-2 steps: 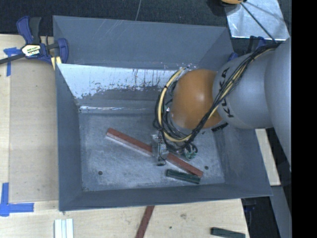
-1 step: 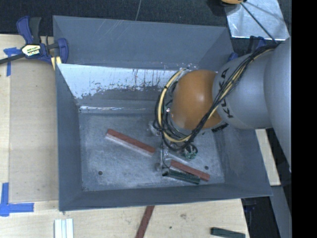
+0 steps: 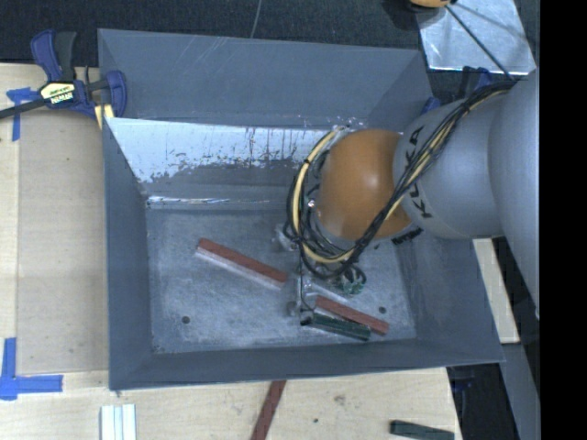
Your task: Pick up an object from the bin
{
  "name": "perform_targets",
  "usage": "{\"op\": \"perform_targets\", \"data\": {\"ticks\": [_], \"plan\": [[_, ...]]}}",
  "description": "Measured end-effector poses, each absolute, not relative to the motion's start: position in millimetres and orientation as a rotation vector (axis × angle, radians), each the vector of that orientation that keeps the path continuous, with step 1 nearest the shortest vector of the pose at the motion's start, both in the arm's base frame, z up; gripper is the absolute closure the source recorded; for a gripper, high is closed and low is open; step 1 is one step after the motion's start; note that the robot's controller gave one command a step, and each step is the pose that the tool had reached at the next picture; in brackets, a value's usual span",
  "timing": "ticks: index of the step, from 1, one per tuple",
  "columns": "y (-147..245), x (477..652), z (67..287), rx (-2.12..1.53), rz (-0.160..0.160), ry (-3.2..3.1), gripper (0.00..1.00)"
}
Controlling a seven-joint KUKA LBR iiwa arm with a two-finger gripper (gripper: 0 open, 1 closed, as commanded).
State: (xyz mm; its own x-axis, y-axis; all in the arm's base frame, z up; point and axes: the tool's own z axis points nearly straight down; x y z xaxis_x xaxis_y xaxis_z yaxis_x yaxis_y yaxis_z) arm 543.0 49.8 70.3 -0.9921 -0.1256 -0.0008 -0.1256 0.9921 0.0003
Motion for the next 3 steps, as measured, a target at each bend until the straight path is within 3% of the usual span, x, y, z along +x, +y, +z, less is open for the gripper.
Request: {"op": "perform_targets", "data": {"ticks": [1,2,3], "plan": [[131.3,542.7,71.8,-0.200,0.005,3.127,1.00],[131.2,542.7,71.8,-0.200,0.005,3.127,1.00],[142.8,506.5,233.6,-0.158,0.003,3.131,1.00]]}}
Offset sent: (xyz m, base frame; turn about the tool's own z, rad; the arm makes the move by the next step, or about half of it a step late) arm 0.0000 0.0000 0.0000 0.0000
